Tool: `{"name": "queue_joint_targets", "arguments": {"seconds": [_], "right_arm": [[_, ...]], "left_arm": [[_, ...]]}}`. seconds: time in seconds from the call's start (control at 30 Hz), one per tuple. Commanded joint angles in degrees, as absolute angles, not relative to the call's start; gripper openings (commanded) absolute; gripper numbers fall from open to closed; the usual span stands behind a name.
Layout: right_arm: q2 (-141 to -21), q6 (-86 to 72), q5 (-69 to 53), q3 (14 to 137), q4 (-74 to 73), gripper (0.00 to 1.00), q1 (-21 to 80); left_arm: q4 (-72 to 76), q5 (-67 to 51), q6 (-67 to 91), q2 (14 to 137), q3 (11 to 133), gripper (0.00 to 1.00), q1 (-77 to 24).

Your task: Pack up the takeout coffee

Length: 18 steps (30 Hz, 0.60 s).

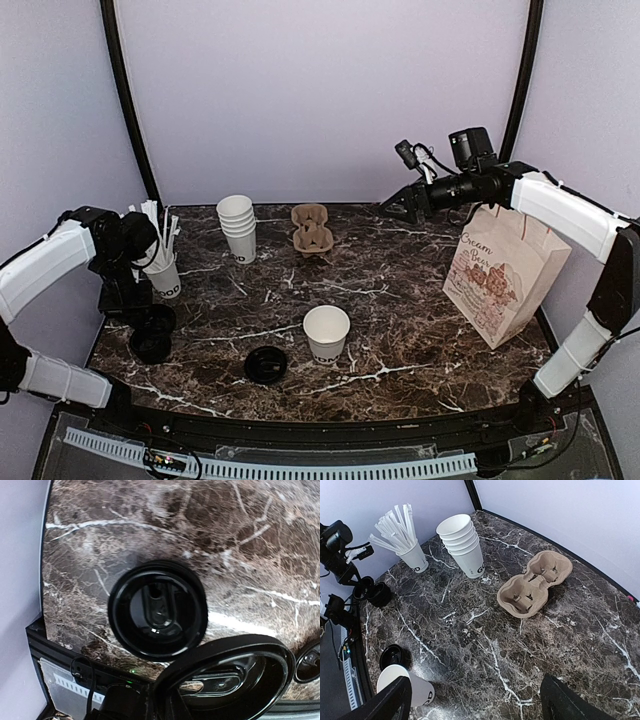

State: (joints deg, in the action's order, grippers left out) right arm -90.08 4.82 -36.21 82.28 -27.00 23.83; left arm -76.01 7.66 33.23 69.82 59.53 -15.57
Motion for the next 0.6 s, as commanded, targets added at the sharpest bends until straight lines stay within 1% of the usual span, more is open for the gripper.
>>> {"name": "queue_joint_targets", "arguments": {"seconds": [0.0,0.13,0.27,0.43,0.57], "right_arm": [[-88.70,4.31,-37.46,83.19,-26.03,0.90,23.46],[-88.25,4.12,-38.34,82.73,-25.89,0.90,23.42],[-88.14,4.04,-39.11,82.86,-26.07,0.90,23.46],[-88.24,3.87,-39.97,83.13,-26.21,0.90,23.44],[-88.03,3.78,-40.46,83.22,-26.41,0.90,23.42]], "left_arm": [[-77.48,10.88,32.52,69.33,58.71,0.07,-11.42],[-77.18,12.41,33.38,71.38,58.79,0.07,-8.85],[-76.58,13.79,33.98,72.63,58.07,0.08,-8.66],[-76.84,15.18,35.14,73.77,57.69,0.11,-8.55],[-76.15,15.68,36.31,73.87,55.77,0.16,-8.11]]}}
